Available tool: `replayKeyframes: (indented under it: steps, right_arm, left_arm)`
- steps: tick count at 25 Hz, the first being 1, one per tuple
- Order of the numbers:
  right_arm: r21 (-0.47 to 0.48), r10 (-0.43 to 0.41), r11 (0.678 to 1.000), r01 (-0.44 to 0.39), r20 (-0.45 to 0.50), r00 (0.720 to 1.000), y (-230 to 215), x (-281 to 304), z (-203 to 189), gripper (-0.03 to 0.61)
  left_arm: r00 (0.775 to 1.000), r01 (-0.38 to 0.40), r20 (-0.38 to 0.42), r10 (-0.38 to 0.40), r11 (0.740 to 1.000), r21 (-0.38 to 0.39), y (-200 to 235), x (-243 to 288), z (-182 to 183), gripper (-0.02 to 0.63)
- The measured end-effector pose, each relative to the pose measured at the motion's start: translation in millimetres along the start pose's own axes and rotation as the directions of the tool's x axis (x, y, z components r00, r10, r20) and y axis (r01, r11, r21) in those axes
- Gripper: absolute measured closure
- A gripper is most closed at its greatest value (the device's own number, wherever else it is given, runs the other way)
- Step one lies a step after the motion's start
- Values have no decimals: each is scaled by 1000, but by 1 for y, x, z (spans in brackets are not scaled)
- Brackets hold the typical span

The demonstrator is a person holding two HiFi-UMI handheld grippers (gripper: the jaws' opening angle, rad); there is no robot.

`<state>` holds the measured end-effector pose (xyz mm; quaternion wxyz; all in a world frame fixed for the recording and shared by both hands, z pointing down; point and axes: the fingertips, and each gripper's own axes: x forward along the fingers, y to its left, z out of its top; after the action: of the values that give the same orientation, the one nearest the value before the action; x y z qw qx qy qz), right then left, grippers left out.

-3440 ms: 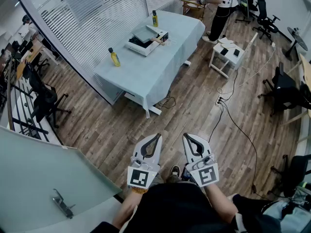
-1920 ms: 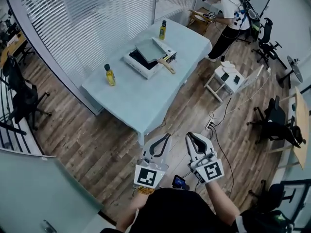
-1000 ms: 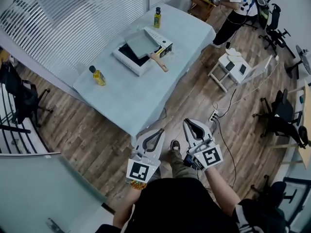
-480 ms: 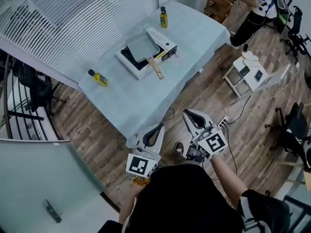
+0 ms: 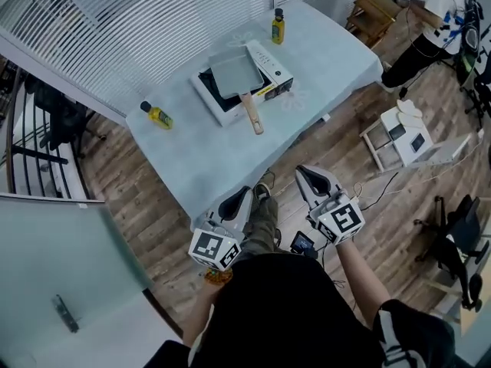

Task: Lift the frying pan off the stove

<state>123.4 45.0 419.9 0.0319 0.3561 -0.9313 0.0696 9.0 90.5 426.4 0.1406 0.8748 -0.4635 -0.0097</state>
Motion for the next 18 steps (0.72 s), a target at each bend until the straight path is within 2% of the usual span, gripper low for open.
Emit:
replayKeyframes:
  steps: [4,7,11,14,18]
  right_arm:
    - [-19,11,1000,-12,-17,1000,-27,29,3,584]
    - [-9,17,1000,-17,-51,999,-50,56,7,584]
    - [-26,48,998,-51,-92,995,-76,89,18,584]
    - [-39,66,997,-72,-126,990,-94,113,21,584]
    - [-5,92,996,-93,-149,985,-115,142,16,584]
  left_arm:
    - [1000,1,-4,-1,997,-83,41,32,-8,592]
    - [1000,2,-1,-3,982,-189,75,57,-16,592]
    - [1000,-10,-24,4,965,-262,112,84,-24,592]
    - [1000,7,-13,-12,938,-347,132,98,-27,592]
    - [999,47,13,-46,883,-466,153,109,-33,591]
